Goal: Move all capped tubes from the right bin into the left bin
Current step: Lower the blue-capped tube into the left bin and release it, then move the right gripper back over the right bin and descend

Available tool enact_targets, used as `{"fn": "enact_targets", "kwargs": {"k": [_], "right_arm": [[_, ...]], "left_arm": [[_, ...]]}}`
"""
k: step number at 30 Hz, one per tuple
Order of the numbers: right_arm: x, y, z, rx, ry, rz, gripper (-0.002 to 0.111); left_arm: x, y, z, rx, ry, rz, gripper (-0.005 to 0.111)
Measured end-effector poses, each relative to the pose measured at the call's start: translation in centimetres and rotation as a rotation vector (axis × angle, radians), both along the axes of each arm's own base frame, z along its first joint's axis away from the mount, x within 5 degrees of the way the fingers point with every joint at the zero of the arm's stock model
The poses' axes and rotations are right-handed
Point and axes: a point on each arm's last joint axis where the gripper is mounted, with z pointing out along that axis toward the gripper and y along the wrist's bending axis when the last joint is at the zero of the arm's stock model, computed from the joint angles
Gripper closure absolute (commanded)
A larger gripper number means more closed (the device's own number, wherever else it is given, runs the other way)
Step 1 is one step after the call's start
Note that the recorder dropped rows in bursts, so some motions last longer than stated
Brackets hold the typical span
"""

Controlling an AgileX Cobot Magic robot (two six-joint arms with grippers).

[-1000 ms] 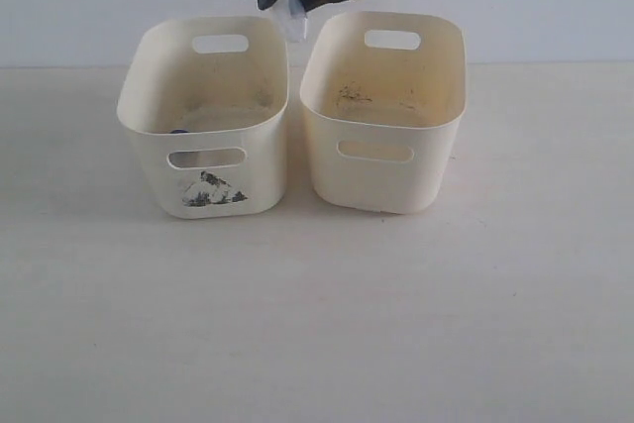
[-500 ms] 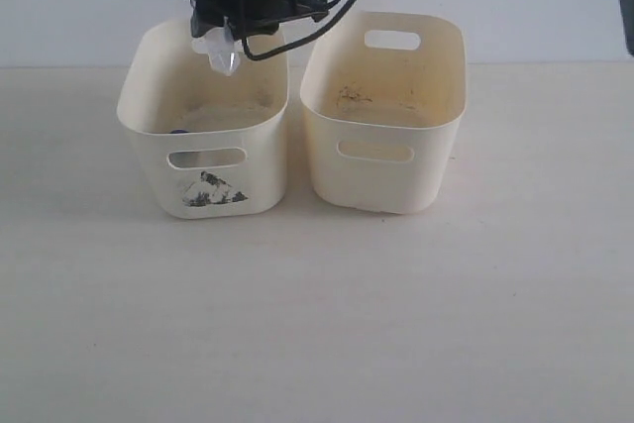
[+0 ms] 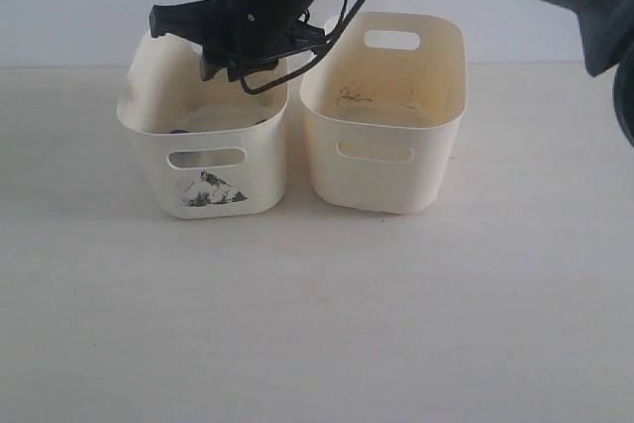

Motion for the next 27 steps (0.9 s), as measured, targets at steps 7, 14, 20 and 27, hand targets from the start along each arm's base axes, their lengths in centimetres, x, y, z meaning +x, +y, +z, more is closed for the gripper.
{"fn": "enact_targets", "kwargs": {"k": [7,14,20,27], "right_arm": [[-2.7,-2.8,4.7,-0.167,-0.033,0.031,0.108],[-6.4,-6.7,4.4,-0.222,-0.097,-0.104,0.108],[-6.1,-10.6,3.7,-0.266,-0.147,-0.264,0.108],[-5.3,-12.4,3.5,-0.302,-0.176,-0.308,0.108]], "left_arm": [[0.0,0.0,0.0,0.000,0.000,0.000,0.102],[0.0,0.0,0.0,0.000,0.000,0.000,0.102],[0.0,0.0,0.0,0.000,0.000,0.000,0.102],[0.0,0.0,0.0,0.000,0.000,0.000,0.102]]}}
